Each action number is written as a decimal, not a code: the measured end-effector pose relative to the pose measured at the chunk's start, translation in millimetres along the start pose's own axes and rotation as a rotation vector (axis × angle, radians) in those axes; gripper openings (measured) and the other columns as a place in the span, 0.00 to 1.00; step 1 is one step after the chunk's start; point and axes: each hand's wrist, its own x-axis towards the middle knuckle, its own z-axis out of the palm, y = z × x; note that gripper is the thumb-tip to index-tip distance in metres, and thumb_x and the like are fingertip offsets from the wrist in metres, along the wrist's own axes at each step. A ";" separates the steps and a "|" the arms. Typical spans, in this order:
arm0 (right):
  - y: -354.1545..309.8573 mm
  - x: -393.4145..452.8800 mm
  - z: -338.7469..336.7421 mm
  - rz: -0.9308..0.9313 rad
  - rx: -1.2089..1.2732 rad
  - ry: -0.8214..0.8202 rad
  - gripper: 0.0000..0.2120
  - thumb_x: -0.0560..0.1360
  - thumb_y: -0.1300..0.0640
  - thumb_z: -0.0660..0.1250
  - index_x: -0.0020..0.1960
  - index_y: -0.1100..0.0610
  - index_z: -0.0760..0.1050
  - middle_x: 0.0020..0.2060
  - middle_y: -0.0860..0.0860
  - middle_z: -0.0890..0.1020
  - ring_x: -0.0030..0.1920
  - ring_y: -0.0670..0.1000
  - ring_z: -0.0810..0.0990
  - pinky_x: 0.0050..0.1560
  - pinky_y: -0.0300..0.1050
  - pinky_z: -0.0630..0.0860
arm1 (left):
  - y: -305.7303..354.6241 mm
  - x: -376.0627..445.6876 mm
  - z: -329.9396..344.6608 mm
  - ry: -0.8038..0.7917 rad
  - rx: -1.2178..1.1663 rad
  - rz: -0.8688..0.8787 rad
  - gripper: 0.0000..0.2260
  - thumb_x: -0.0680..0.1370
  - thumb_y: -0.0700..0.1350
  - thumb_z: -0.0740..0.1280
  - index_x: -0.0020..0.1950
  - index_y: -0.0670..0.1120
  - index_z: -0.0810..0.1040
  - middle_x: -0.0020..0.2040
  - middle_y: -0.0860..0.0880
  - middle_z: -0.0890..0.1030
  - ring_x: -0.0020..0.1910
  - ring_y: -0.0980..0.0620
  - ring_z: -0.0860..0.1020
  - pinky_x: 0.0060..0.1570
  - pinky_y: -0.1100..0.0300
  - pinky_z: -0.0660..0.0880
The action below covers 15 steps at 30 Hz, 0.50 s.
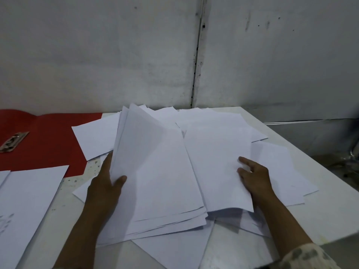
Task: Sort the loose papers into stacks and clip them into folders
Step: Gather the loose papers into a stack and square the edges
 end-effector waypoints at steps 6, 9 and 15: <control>10.3 19.8 -2.0 0.071 0.183 0.218 0.19 0.77 0.67 0.61 0.67 0.60 0.72 0.67 0.55 0.72 0.67 0.56 0.71 0.70 0.47 0.66 | -3.7 1.4 -15.3 0.068 0.132 0.027 0.27 0.77 0.41 0.64 0.74 0.48 0.59 0.66 0.39 0.72 0.60 0.35 0.73 0.60 0.41 0.69; 12.5 29.0 -2.0 0.117 0.259 0.283 0.19 0.77 0.67 0.60 0.67 0.60 0.71 0.67 0.56 0.72 0.66 0.57 0.72 0.69 0.45 0.67 | -6.4 2.5 -20.7 0.096 0.196 0.002 0.26 0.78 0.40 0.62 0.74 0.50 0.59 0.63 0.39 0.74 0.56 0.35 0.75 0.56 0.43 0.71; 8.8 36.1 2.3 0.170 0.340 0.334 0.20 0.76 0.67 0.60 0.68 0.59 0.70 0.67 0.54 0.73 0.64 0.54 0.74 0.63 0.38 0.68 | -11.7 5.9 -23.2 0.107 0.237 -0.038 0.25 0.79 0.41 0.61 0.74 0.52 0.58 0.61 0.39 0.76 0.53 0.36 0.76 0.52 0.46 0.72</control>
